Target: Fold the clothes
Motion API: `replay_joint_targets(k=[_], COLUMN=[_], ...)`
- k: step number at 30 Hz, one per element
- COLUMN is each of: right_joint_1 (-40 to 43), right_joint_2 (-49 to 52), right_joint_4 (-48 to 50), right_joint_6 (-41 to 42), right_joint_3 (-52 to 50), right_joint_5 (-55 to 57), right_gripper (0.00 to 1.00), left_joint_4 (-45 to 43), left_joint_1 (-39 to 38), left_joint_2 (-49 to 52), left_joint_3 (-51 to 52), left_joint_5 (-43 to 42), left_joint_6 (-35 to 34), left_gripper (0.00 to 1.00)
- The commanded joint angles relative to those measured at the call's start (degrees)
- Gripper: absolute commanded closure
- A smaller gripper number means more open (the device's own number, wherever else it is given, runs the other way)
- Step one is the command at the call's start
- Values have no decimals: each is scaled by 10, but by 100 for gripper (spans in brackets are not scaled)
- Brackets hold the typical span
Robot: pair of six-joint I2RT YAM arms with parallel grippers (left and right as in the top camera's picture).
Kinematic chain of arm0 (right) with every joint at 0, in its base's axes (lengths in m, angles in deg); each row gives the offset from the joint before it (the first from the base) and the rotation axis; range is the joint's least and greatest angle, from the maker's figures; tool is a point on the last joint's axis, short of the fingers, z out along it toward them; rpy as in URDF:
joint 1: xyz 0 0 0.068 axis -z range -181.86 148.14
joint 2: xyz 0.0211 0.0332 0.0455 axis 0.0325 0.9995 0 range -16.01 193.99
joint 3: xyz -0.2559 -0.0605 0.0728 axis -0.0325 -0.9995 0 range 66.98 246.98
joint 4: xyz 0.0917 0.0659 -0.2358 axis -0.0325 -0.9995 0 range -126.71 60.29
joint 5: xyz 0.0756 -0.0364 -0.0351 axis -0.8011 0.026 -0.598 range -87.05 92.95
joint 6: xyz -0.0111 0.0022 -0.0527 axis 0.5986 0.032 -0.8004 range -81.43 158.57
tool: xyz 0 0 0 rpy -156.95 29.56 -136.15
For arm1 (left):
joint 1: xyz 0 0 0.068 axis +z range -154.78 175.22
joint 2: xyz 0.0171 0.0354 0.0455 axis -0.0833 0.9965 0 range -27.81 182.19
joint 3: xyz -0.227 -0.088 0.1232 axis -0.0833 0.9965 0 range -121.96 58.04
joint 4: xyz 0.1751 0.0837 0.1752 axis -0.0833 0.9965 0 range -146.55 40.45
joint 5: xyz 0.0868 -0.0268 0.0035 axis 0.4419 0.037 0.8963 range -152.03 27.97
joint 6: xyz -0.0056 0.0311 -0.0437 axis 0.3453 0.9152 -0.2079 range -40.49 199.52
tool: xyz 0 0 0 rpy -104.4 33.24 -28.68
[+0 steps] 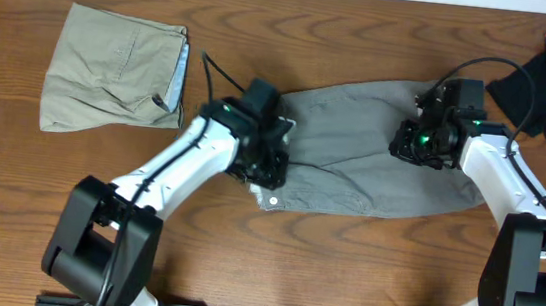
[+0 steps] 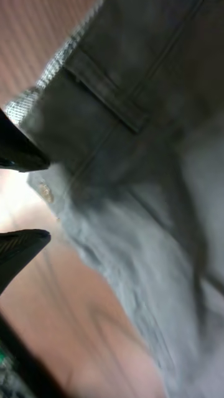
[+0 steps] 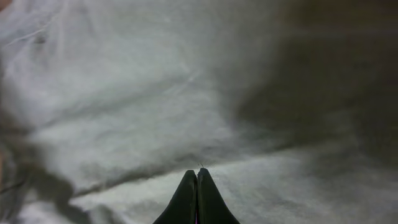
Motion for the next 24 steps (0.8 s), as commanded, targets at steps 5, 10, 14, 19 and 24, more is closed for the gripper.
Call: replay_joint_targets(k=[5, 10, 14, 19, 24], right_joint_1=[-3, -3, -3, -3, -3], right_joint_2=[4, 4, 4, 4, 4], right_joint_4=[-1, -2, -1, -3, -8], right_joint_6=[31, 31, 31, 31, 31], right_joint_3=[-1, -1, -1, -1, -1], right_joint_5=[44, 31, 32, 31, 32], right_gripper=[99, 99, 99, 99, 99], left_joint_4=[-23, -18, -19, 9, 69], left_joint_1=[0, 26, 49, 68, 69], left_joint_2=[3, 4, 11, 19, 14], left_joint_3=[38, 38, 37, 36, -37], left_joint_5=[47, 76, 77, 90, -38], left_joint_6=[-5, 35, 61, 96, 98], left_gripper=[66, 67, 67, 75, 71])
